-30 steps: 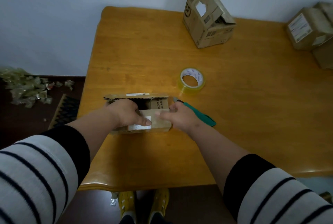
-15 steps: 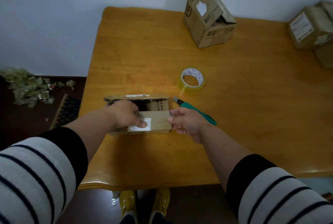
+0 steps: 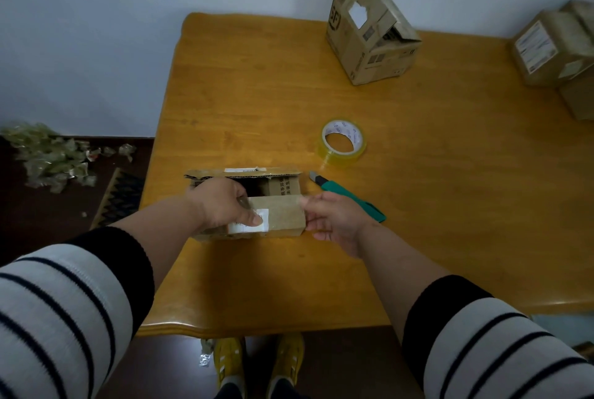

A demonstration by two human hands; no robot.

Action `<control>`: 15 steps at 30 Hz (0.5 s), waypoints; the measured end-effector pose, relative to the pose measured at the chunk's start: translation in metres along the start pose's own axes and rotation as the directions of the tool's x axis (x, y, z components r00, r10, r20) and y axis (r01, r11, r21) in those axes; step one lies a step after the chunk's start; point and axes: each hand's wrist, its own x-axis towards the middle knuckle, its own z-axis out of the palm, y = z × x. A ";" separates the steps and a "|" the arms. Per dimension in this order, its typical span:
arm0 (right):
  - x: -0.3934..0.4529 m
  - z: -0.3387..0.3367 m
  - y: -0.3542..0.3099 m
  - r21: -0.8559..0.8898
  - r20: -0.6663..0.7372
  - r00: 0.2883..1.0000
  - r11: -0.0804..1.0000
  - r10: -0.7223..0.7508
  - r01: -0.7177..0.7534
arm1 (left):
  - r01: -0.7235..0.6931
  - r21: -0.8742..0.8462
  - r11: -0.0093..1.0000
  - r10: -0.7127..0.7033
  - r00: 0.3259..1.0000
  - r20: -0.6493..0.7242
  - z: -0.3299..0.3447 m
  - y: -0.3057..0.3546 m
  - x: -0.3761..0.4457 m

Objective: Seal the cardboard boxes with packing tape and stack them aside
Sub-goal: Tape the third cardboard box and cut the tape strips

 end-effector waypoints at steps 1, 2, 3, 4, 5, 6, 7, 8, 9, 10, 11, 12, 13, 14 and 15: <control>0.000 0.002 -0.001 -0.048 0.000 1.000 0.999 -0.001 0.001 | -0.002 -0.002 1.000 0.002 1.000 0.000 0.000 0.000 -0.001; -0.001 0.004 -0.001 -0.077 -0.004 1.000 0.997 0.001 -0.001 | -0.005 -0.006 1.000 0.005 1.000 -0.003 0.000 -0.001 -0.001; 0.000 0.004 -0.001 -0.084 -0.006 1.000 0.996 0.004 -0.004 | -0.008 -0.009 1.000 0.008 1.000 -0.009 0.000 -0.001 -0.001; -0.001 0.004 -0.001 -0.071 -0.004 1.000 0.997 0.005 -0.005 | -0.011 -0.011 1.000 0.011 1.000 -0.016 0.001 -0.002 -0.001; -0.001 0.003 0.000 -0.048 -0.007 1.000 0.999 0.003 -0.004 | -0.013 -0.015 1.000 0.013 1.000 -0.023 0.001 -0.003 -0.001; -0.001 0.002 0.000 -0.016 -0.021 1.000 1.000 0.005 -0.006 | -0.014 -0.024 1.000 0.014 0.999 -0.030 0.001 -0.004 -0.001; -0.001 0.001 0.000 0.012 -0.048 0.999 1.000 0.008 -0.007 | -0.016 -0.037 0.999 0.015 0.999 -0.036 0.002 -0.005 -0.001; -0.002 0.000 0.000 0.028 -0.086 0.996 1.000 0.007 -0.005 | -0.020 -0.052 0.998 0.018 0.999 -0.041 0.002 -0.005 -0.001; -0.001 -0.001 0.000 0.020 -0.135 0.991 1.000 -0.004 0.006 | -0.026 -0.063 0.998 0.023 0.999 -0.044 0.001 -0.005 -0.002; -0.002 0.000 -0.002 -0.003 -0.191 0.981 1.000 -0.028 0.028 | -0.032 -0.071 0.997 0.029 0.999 -0.044 0.001 -0.005 -0.002; -0.003 0.001 -0.003 -0.052 -0.251 0.965 0.996 -0.078 0.067 | -0.036 -0.071 0.997 0.033 0.998 -0.046 0.001 -0.005 -0.003; -0.005 0.003 -0.005 -0.127 -0.306 0.940 0.985 -0.153 0.119 | -0.041 -0.062 0.997 0.038 0.998 -0.050 0.001 -0.005 -0.004; -0.006 0.005 -0.007 -0.215 -0.337 0.909 0.960 -0.245 0.179 | -0.044 -0.045 0.998 0.041 0.998 -0.057 0.002 -0.004 -0.004; -0.009 0.008 -0.008 -0.293 -0.336 0.882 0.927 -0.329 0.234 | -0.046 -0.029 0.999 0.044 0.997 -0.065 0.002 -0.004 -0.005; -0.013 0.011 -0.008 -0.356 -0.311 0.864 0.892 -0.395 0.280 | -0.047 -0.023 0.999 0.045 0.996 -0.073 0.003 -0.003 -0.006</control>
